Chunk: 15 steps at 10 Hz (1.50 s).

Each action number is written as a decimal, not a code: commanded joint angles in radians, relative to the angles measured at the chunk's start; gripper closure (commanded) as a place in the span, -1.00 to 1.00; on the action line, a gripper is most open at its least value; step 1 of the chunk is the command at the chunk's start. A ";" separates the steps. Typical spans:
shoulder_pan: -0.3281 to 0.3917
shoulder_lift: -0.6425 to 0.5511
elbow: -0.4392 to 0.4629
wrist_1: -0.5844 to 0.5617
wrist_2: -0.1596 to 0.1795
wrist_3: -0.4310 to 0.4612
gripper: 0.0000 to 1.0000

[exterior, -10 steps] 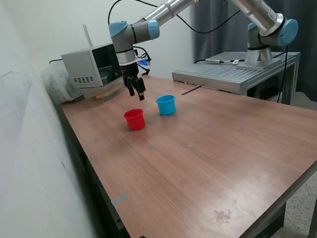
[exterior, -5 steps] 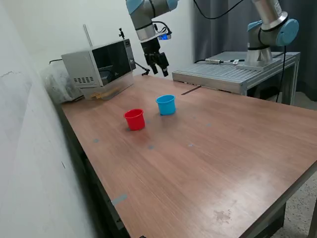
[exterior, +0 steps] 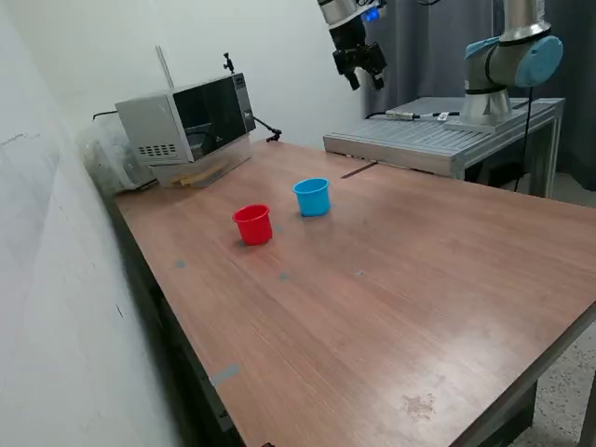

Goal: Place red objects in the red bin, and blue objects in the blue bin.

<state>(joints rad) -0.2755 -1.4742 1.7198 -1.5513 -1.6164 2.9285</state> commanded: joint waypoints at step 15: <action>-0.004 -0.288 0.135 0.142 -0.010 0.000 -1.00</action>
